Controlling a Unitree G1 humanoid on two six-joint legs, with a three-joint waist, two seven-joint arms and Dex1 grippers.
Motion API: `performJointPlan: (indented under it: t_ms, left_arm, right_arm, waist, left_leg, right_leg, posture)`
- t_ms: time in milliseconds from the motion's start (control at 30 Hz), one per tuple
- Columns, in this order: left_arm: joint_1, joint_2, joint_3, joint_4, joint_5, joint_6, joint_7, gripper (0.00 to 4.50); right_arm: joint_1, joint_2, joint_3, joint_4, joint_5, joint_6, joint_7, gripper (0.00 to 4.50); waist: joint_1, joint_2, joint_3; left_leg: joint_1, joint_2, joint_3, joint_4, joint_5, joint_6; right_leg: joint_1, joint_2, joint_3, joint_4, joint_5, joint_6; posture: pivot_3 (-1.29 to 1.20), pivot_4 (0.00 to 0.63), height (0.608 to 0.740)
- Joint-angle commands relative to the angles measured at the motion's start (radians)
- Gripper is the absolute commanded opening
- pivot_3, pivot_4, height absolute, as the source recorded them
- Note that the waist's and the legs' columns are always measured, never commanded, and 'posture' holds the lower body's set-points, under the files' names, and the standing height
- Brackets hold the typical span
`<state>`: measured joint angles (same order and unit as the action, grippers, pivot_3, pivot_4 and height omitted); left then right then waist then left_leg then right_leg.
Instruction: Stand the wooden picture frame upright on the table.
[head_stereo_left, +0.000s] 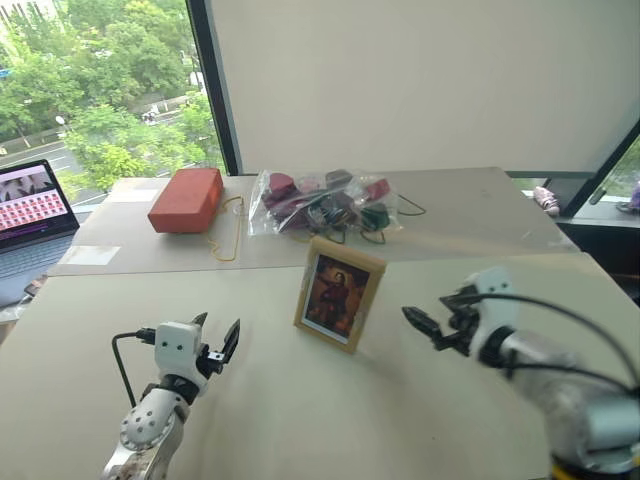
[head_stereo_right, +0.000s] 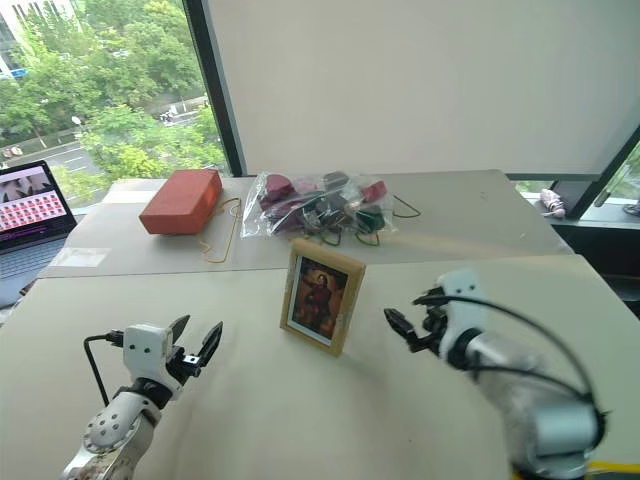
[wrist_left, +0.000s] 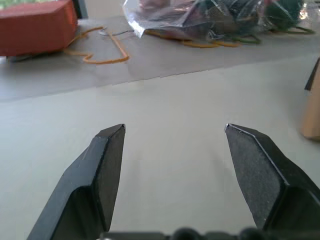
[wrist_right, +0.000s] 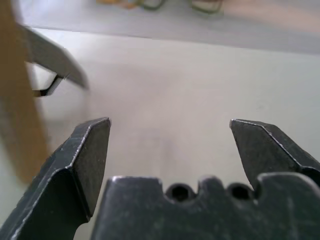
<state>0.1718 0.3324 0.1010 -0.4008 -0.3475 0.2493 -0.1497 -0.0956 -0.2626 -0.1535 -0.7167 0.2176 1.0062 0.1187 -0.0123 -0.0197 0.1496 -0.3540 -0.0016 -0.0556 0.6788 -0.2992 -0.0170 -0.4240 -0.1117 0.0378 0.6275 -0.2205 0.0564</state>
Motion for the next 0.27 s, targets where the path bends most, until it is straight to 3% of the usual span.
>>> performJointPlan:
  t_ms: [33,133,267]
  left_arm:
    - [-0.034,-0.043,0.02,-0.021,-0.006,0.06,0.048,3.42]
    - [-0.056,-0.05,0.021,-0.003,0.02,0.066,0.049,3.42]
    - [-0.066,-0.045,0.023,0.002,0.033,0.068,0.031,3.42]
  right_arm:
    - [0.095,0.059,0.14,0.033,-0.198,-0.34,-0.167,4.42]
    - [0.142,0.132,0.131,0.109,-0.203,-0.455,-0.196,4.42]
    - [0.177,0.134,0.128,0.138,-0.212,-0.539,-0.17,4.42]
  waist:
    - [-0.001,0.0,0.0]
    - [-0.003,-0.003,-0.002]
    - [-0.006,-0.003,-0.002]
  left_leg:
    - [0.0,0.0,0.001,0.0,0.0,0.0]
    - [0.001,0.0,0.0,-0.001,0.0,0.0]
    - [0.001,0.0,0.001,-0.001,0.0,0.0]
  right_leg:
    - [0.0,0.0,0.0,-0.002,0.0,0.0]
    - [0.002,0.0,0.0,-0.003,0.0,0.0]
    - [0.001,0.001,0.001,-0.003,0.0,0.0]
  posture:
    - [0.0,0.15,0.74]
    - [0.0,0.15,0.74]
    - [0.0,0.15,0.74]
